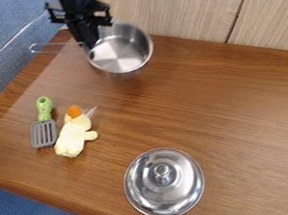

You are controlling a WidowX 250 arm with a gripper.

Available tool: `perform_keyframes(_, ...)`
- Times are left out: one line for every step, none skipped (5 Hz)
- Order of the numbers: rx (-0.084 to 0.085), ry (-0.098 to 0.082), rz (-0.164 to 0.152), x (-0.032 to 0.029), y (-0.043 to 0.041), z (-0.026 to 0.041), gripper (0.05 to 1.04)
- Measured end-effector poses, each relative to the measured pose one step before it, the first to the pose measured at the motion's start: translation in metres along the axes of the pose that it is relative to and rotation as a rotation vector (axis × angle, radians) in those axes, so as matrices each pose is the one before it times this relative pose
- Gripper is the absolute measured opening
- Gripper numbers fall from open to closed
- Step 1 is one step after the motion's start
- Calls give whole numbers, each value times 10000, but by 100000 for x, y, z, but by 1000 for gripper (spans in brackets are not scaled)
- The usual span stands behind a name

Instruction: Move the silver pot to the centre of the table

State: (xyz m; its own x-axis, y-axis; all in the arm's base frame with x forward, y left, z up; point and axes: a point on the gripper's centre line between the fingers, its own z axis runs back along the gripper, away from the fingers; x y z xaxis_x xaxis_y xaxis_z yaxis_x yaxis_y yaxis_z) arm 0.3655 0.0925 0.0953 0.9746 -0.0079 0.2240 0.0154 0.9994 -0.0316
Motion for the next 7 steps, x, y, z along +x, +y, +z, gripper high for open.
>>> perform_keyframes(-637,-185,-595,-410,-3833,799,69)
perform_keyframes(-659,361,-750,-1157,-3991,-1374,69)
perform_keyframes(-636,213,-862,-405,-3797,-1272,68)
perform_keyframes(-333,367,-972,-546,-3435,-1386,68)
perform_keyframes(-198,164,-730,-175,-2258,-933,68)
perform_keyframes(-26,149,-196,-253,-496,-600,68)
perform_keyframes(137,135,20,-136,309,-481,68)
